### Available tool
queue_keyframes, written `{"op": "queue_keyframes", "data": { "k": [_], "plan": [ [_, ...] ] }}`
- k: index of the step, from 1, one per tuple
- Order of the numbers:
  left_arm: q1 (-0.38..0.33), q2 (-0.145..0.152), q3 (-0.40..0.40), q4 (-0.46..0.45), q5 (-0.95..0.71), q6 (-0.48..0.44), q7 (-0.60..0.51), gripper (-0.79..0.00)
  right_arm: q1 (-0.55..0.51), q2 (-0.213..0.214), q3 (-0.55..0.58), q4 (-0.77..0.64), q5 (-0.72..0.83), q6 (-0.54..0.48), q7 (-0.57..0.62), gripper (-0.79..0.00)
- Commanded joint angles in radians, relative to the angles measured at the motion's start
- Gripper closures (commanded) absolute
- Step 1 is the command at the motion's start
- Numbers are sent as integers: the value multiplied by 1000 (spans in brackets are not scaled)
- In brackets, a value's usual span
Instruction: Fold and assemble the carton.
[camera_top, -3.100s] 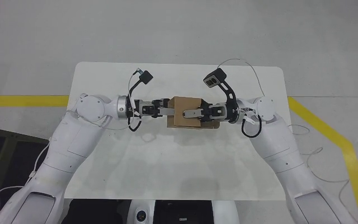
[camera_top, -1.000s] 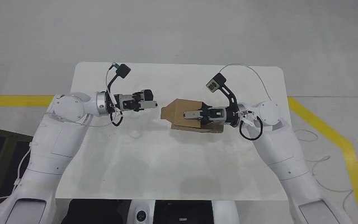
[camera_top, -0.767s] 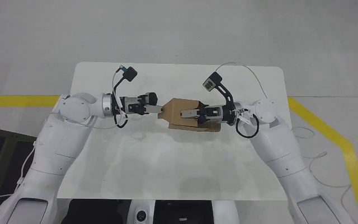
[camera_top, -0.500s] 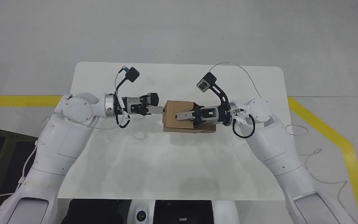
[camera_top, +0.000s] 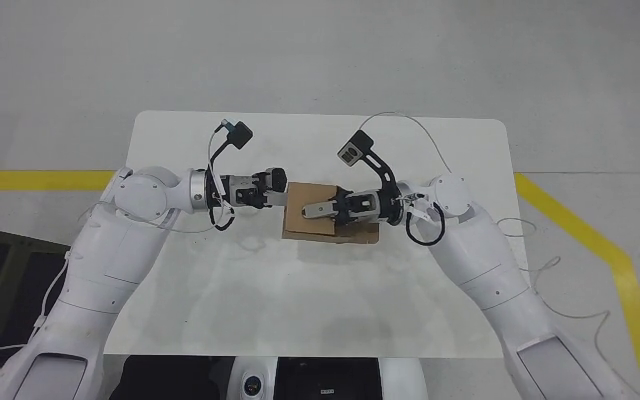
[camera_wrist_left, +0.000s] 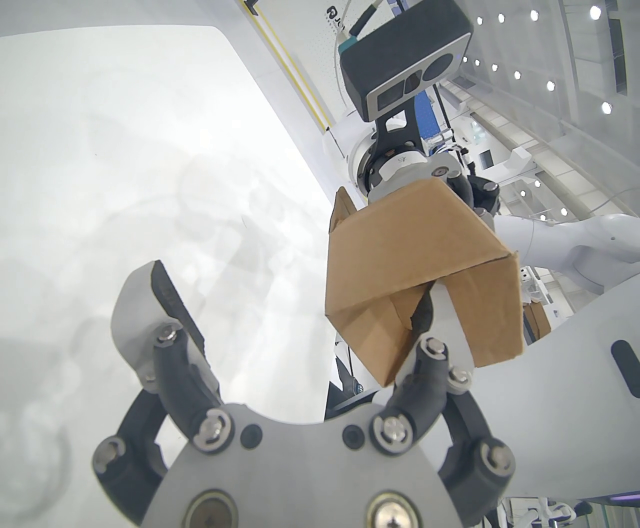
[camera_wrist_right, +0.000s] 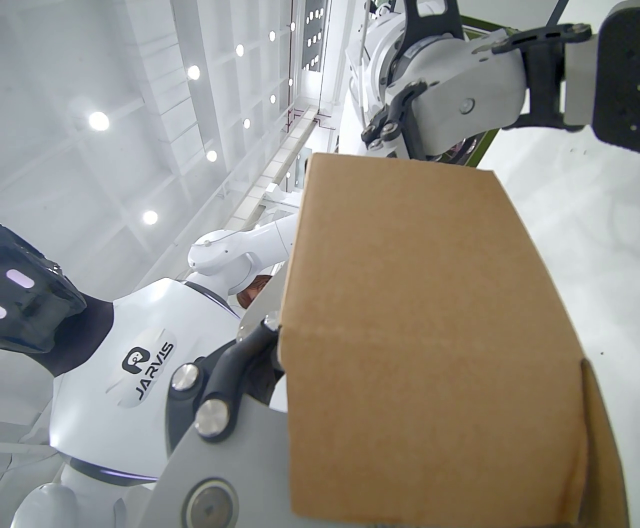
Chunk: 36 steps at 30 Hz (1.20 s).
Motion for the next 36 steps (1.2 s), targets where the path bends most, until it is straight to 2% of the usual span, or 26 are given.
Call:
{"op": "queue_keyframes", "data": {
  "k": [1,16,26,28,31,36],
  "plan": [
    [1,1,-1,0,-3,0,1,-785,2,-2,-3,5,3,-2,3,0],
    [1,2,5,-7,-14,4,1,-785,7,-14,-11,40,20,-6,19,0],
    [-6,15,-44,29,36,-19,28,-785,14,-2,12,89,-55,50,39,0],
    [-10,17,-51,30,66,-46,31,-785,24,-1,5,107,-84,63,44,0],
    [-12,20,-58,26,143,-144,58,-785,48,-5,-18,147,-141,74,40,0],
    [-5,18,-45,40,288,-309,170,-785,109,-24,-77,244,-238,57,11,0]
  ]
}}
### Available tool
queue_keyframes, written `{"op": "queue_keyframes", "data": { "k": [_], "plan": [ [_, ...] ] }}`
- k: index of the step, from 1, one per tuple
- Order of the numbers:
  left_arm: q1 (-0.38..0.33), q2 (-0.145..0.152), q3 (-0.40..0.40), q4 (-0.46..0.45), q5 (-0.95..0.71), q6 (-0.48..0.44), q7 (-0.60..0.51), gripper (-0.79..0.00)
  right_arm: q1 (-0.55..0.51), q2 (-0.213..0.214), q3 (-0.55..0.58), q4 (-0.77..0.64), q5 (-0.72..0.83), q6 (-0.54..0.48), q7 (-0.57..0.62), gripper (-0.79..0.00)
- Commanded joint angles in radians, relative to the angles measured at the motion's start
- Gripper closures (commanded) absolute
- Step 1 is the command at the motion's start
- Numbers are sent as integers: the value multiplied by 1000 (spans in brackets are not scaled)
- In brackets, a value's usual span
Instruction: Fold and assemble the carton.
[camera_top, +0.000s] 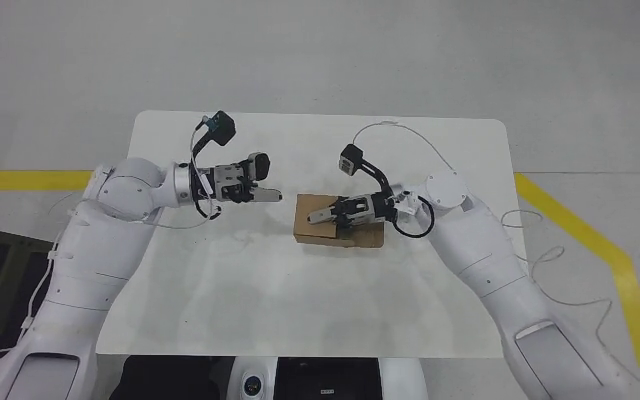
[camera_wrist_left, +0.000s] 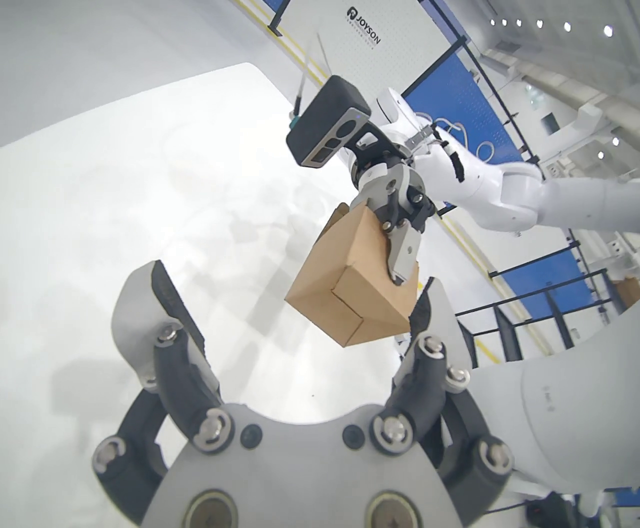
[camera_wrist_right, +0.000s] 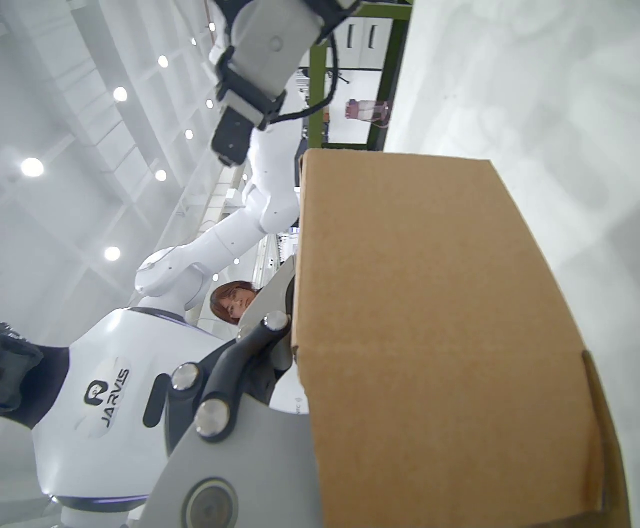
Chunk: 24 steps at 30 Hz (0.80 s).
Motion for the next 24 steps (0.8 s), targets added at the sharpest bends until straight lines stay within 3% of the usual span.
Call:
{"op": "queue_keyframes", "data": {
  "k": [1,4,12,20,24],
  "plan": [
    [2,-2,9,7,100,-85,83,-785,33,-11,-23,52,-30,-23,-16,0],
    [7,-5,15,17,232,-197,196,-785,74,-27,-50,113,-58,-61,-39,0],
    [44,-8,52,-67,709,-197,547,-785,137,-71,-113,245,-79,-128,-69,0],
    [20,10,162,-2,1133,-197,964,-785,183,-114,-154,351,-57,-154,-60,-3],
    [-18,20,229,63,1237,-197,1087,-785,193,-130,-165,392,-47,-162,-49,-114]
  ]
}}
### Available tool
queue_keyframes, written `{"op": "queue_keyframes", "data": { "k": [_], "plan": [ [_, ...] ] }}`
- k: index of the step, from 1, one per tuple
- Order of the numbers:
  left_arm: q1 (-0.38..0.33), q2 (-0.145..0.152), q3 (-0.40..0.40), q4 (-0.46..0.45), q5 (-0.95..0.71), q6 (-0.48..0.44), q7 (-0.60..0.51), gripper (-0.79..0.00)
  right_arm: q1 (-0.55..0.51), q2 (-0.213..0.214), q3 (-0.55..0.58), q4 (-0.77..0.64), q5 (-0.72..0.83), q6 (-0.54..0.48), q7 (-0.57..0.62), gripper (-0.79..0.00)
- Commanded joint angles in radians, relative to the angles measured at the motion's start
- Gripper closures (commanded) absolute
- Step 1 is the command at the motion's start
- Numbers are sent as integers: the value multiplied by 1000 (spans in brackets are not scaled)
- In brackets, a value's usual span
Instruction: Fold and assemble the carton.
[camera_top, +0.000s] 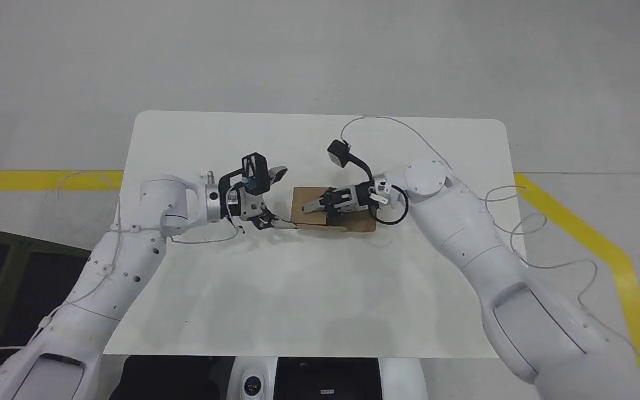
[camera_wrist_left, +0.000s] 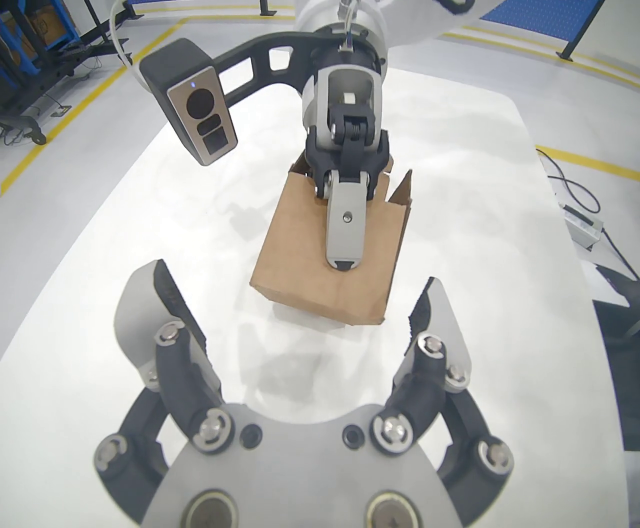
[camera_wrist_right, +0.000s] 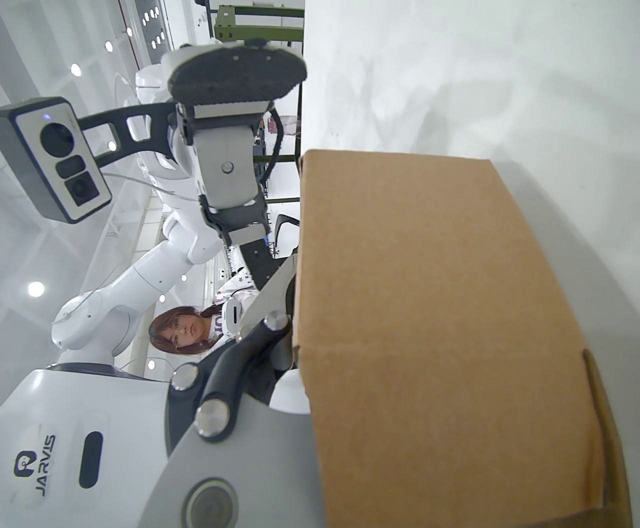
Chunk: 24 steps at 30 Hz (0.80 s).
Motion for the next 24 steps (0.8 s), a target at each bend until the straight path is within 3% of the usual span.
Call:
{"op": "queue_keyframes", "data": {
  "k": [1,6,13,24],
  "plan": [
    [-25,5,41,37,47,0,65,-785,4,-8,-4,22,5,-7,5,-139],
    [-76,7,111,85,80,0,131,-785,11,-20,-4,58,21,-13,21,-197],
    [-116,1,184,122,15,0,117,-785,-4,-19,25,78,72,-3,62,-256],
    [-107,32,218,38,-127,0,-6,-785,-73,12,83,41,76,64,10,-296]
  ]
}}
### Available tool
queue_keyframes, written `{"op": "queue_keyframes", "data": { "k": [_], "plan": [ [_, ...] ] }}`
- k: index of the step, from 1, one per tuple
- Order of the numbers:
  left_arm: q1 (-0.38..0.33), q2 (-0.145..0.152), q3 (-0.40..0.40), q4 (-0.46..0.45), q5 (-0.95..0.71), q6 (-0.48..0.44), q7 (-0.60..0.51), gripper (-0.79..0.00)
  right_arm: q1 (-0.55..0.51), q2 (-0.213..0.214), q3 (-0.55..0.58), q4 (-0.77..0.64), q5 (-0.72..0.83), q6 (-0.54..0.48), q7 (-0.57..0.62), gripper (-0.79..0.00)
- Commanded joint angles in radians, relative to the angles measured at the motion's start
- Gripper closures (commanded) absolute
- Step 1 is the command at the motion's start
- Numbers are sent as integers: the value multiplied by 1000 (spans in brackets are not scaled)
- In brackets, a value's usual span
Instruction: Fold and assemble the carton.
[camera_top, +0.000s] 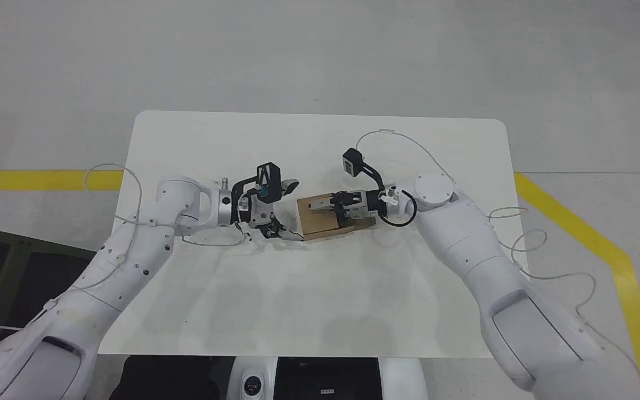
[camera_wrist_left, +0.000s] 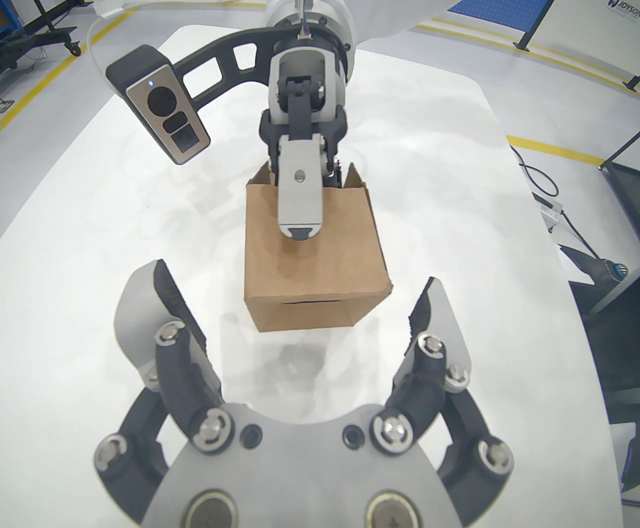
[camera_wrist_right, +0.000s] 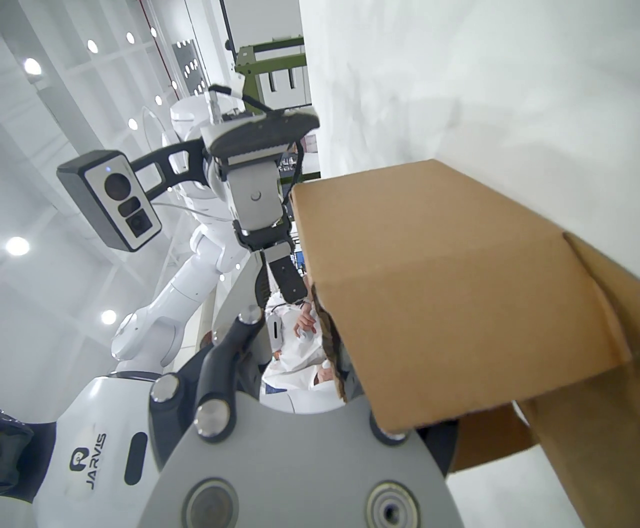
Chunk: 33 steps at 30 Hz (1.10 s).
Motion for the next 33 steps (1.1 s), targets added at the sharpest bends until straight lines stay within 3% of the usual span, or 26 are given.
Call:
{"op": "queue_keyframes", "data": {
  "k": [1,5,14,33],
  "plan": [
    [0,4,3,-14,-12,0,-24,-785,-9,5,6,-18,-8,5,-2,-299],
    [0,3,1,-28,-13,0,-47,-785,-27,17,19,-70,-38,19,-10,-336],
    [8,-4,-13,-19,-16,15,-74,-785,-96,72,98,-186,-112,34,-20,-342],
    [29,-25,-26,-37,-75,51,-144,-785,-375,208,387,-615,-243,158,-93,-332]
  ]
}}
